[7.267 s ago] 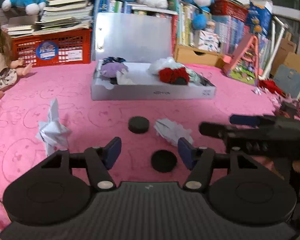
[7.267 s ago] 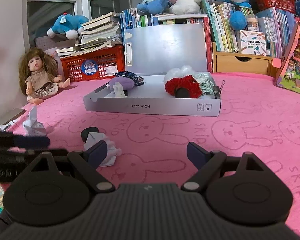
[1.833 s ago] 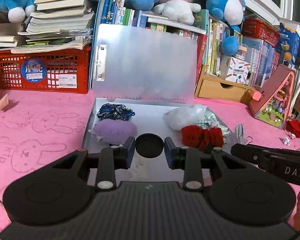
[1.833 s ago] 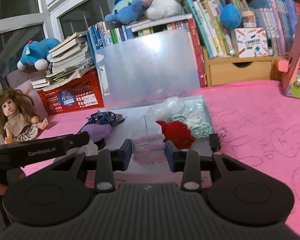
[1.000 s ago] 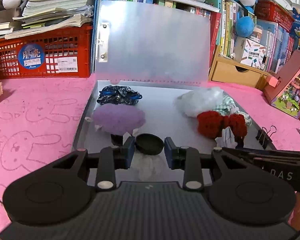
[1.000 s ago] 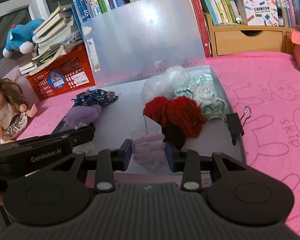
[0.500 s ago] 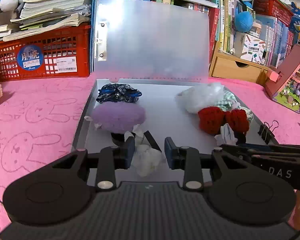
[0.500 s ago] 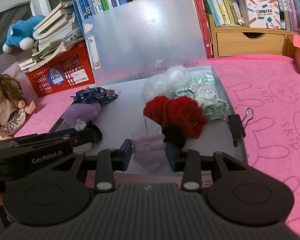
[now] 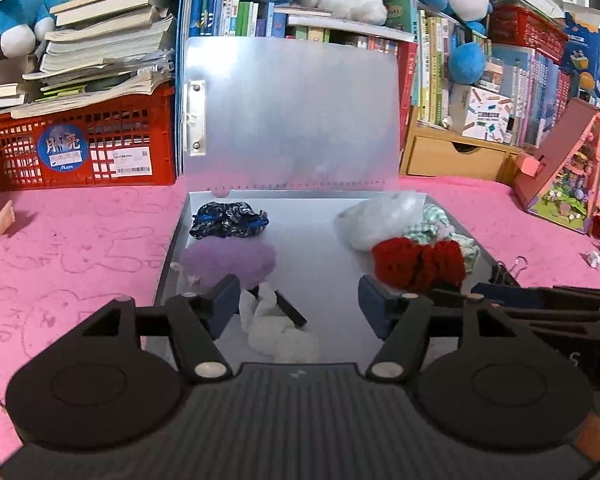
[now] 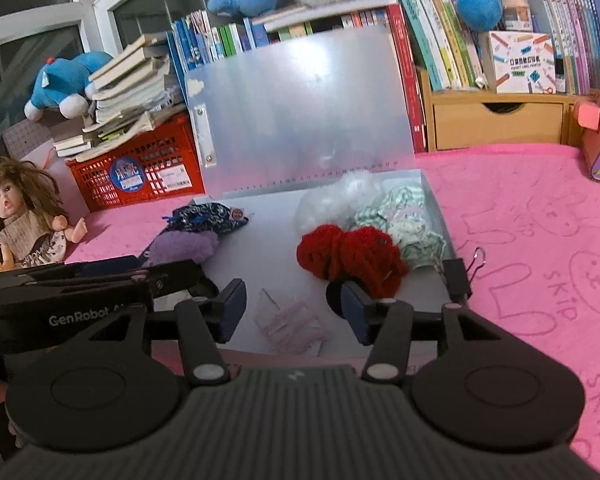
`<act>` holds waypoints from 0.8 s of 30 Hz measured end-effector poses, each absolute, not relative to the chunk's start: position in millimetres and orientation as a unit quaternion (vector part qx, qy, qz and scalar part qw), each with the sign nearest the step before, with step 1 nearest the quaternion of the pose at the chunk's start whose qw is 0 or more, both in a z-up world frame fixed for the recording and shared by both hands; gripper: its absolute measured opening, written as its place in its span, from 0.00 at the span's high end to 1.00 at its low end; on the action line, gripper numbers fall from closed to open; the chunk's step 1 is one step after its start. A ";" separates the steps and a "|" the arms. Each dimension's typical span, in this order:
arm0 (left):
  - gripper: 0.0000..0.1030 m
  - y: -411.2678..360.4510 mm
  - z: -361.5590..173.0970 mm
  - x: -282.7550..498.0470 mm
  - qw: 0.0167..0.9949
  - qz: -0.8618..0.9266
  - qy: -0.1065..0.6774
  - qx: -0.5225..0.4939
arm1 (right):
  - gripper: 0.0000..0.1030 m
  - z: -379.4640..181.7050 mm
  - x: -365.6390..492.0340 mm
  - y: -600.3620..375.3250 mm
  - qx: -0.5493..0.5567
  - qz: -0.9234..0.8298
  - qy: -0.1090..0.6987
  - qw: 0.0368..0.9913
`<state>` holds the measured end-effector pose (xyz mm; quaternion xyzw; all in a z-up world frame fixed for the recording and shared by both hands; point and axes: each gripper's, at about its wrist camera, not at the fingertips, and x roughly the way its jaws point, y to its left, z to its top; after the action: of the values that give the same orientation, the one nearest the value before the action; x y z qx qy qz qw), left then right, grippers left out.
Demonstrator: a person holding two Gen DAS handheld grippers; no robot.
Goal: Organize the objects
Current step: 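Lower both items into the white box and open both grippers, then withdraw both grippers from the box toward the folded paper and black disc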
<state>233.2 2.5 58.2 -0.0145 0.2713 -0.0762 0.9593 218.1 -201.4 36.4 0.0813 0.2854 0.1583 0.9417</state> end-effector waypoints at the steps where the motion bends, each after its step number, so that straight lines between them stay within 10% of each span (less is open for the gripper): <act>1: 0.28 2.7 59.7 230.2 0.960 -0.078 0.270 -0.013 | 0.33 37.3 216.2 -202.9 0.083 0.159 0.284 0.942; 24: 0.19 14.8 72.2 132.4 0.968 -0.066 0.242 -0.008 | 0.22 47.1 130.4 -197.5 0.031 0.184 0.235 0.954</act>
<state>132.4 14.8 72.2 -0.0075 0.2422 -0.0662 0.9679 130.4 -197.5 47.1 0.0312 0.2355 0.1838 0.9538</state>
